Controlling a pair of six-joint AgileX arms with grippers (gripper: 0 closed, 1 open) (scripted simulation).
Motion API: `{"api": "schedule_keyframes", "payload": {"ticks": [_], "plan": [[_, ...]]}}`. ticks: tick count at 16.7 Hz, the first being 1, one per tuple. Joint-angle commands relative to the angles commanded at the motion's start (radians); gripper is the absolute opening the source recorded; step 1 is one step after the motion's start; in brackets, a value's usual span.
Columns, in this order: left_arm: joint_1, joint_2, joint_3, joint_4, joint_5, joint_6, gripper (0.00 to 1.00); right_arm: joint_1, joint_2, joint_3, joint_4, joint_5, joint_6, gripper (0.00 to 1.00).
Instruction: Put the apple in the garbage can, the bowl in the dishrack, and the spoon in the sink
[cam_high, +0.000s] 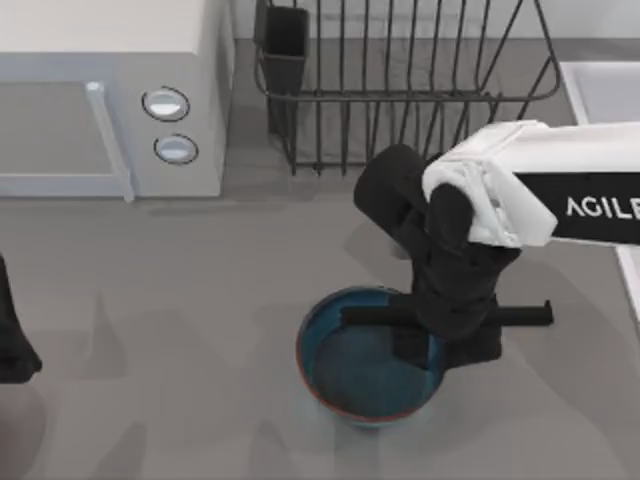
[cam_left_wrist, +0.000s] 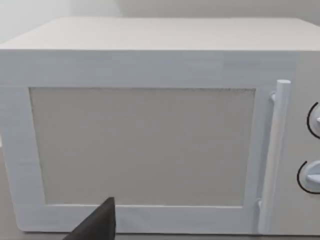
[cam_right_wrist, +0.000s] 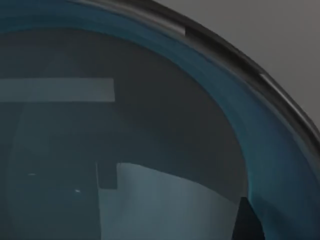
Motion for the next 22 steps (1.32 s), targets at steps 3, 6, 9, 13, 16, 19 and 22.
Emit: {"api": "schedule_keyframes", "payload": {"ticks": [3, 6, 9, 13, 16, 19, 22], "plan": [[0.000, 0.000, 0.000, 0.000, 0.000, 0.000, 1.00, 0.000, 0.000, 0.000, 0.000, 0.000, 0.000, 0.00], [0.000, 0.000, 0.000, 0.000, 0.000, 0.000, 1.00, 0.000, 0.000, 0.000, 0.000, 0.000, 0.000, 0.00], [0.000, 0.000, 0.000, 0.000, 0.000, 0.000, 1.00, -0.001, -0.002, 0.001, -0.001, 0.000, 0.000, 0.00], [0.000, 0.000, 0.000, 0.000, 0.000, 0.000, 1.00, 0.000, -0.019, 0.058, -0.075, 0.000, 0.001, 0.00], [0.000, 0.000, 0.000, 0.000, 0.000, 0.000, 1.00, -0.001, -0.053, 0.153, -0.214, 0.000, 0.001, 0.00], [0.000, 0.000, 0.000, 0.000, 0.000, 0.000, 1.00, -0.003, -0.091, 0.240, -0.338, 0.000, -0.003, 0.00], [0.000, 0.000, 0.000, 0.000, 0.000, 0.000, 1.00, -0.004, -0.106, 0.270, -0.374, 0.000, -0.004, 0.00]]}}
